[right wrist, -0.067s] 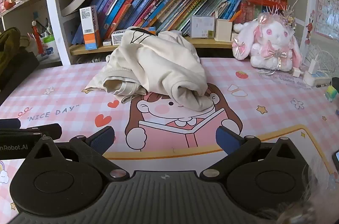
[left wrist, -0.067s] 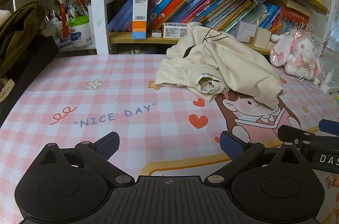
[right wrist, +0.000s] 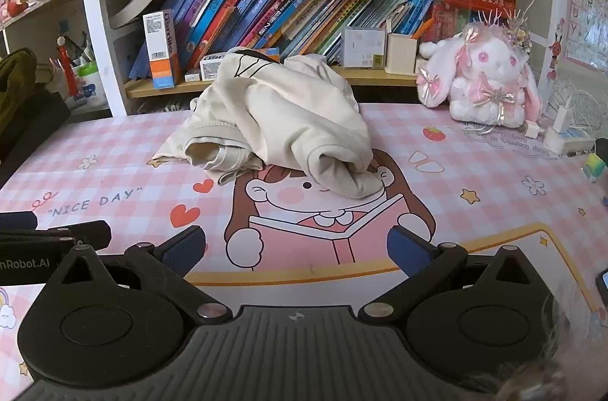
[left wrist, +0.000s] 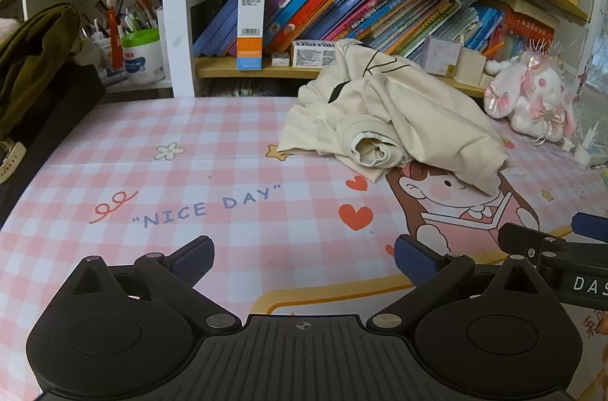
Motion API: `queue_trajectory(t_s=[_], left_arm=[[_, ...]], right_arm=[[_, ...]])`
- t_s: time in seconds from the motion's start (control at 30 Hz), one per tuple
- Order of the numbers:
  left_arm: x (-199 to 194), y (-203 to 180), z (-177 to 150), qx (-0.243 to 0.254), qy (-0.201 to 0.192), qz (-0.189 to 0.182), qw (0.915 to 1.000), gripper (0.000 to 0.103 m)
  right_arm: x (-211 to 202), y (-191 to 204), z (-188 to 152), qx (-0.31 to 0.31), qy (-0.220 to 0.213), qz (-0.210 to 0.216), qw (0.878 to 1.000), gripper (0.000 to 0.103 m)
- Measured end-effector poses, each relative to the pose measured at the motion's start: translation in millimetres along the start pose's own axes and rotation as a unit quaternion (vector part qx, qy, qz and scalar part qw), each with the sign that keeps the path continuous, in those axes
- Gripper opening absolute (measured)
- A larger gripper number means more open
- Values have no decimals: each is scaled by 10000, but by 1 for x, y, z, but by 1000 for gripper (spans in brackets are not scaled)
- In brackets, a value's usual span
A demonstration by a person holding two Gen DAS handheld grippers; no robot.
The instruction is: Fold clothes
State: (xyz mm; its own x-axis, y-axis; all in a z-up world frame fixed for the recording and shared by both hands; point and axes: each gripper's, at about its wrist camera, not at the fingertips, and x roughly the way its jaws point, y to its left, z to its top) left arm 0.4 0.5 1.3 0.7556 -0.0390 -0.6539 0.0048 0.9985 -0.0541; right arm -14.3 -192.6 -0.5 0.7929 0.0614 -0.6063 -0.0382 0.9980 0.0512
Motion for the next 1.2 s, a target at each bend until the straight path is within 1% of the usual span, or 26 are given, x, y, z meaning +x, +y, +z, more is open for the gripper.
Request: queue_trajectory(t_s=[0.33,1.2], left_arm=[[4,-2,-3,-20,-31,4,10000,102],[-2,0,-4,1,36,-4,10000,102]], right_arm=[[2,2,0,20,-2,-1,10000,103],[-1,5,-1,-17,36,22,10000,103]])
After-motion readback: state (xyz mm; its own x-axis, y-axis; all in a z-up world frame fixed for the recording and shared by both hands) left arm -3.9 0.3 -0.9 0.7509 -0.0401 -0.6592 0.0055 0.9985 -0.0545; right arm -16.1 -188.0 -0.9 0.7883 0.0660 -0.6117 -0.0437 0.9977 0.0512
